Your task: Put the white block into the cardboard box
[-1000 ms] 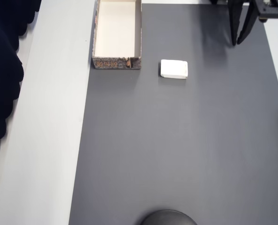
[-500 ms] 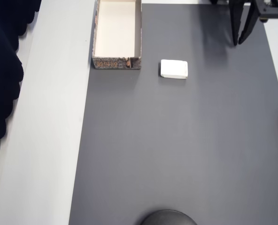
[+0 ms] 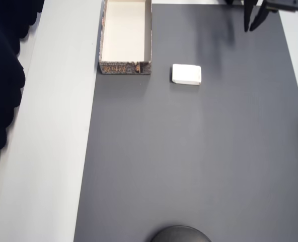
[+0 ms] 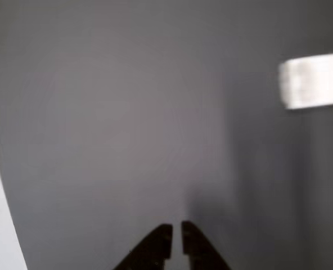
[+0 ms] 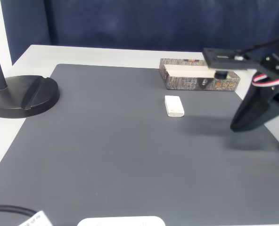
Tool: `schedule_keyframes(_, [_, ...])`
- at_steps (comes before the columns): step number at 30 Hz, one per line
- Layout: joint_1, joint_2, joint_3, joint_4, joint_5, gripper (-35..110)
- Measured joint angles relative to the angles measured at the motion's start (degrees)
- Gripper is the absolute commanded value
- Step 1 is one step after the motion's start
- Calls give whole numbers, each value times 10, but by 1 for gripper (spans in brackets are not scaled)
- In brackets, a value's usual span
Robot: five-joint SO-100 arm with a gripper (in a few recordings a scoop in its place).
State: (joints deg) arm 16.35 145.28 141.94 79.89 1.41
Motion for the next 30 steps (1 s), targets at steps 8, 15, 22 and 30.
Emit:
schedule_keyframes(8, [63, -127, -77, 28, 30, -2])
schedule_keyframes(15, [118, -225, -167, 42, 77, -2])
schedule_keyframes(22, [164, -350, -264, 46, 140, -2])
schedule_keyframes(30, [220, -491, -355, 46, 207, -2])
